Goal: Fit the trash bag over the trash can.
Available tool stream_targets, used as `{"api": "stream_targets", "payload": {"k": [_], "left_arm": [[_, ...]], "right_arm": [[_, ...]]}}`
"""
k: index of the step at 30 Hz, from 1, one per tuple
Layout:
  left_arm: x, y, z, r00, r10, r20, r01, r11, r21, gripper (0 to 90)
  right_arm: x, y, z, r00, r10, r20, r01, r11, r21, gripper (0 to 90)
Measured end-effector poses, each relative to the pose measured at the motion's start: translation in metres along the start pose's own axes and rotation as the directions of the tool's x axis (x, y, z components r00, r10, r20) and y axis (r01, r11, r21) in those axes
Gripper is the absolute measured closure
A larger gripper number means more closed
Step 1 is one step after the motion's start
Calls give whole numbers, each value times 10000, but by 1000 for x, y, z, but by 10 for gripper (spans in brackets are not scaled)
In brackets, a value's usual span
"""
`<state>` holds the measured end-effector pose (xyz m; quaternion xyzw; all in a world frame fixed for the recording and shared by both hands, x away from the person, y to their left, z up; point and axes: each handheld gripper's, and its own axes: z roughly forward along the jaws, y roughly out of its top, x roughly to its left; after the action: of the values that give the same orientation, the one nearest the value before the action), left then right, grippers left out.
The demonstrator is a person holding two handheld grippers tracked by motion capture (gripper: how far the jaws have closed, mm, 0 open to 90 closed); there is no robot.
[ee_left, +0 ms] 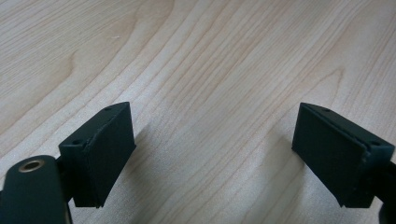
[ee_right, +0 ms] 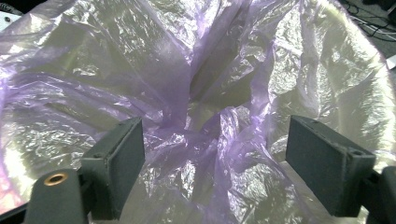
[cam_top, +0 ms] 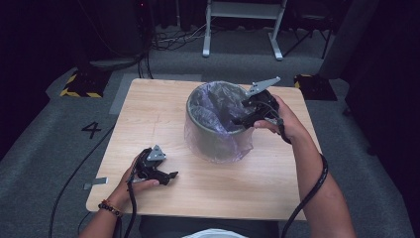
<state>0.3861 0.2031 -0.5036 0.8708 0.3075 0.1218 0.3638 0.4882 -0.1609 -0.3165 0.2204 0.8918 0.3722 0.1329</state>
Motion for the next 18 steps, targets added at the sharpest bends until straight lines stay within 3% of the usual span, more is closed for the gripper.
{"api": "stream_targets", "payload": {"k": [18], "left_arm": [[0,0,0,10000,-4,-8,4,10000,-3,129]], "right_arm": [[6,-3,-10,9997,-222,72,223,9997,-108,199]]}}
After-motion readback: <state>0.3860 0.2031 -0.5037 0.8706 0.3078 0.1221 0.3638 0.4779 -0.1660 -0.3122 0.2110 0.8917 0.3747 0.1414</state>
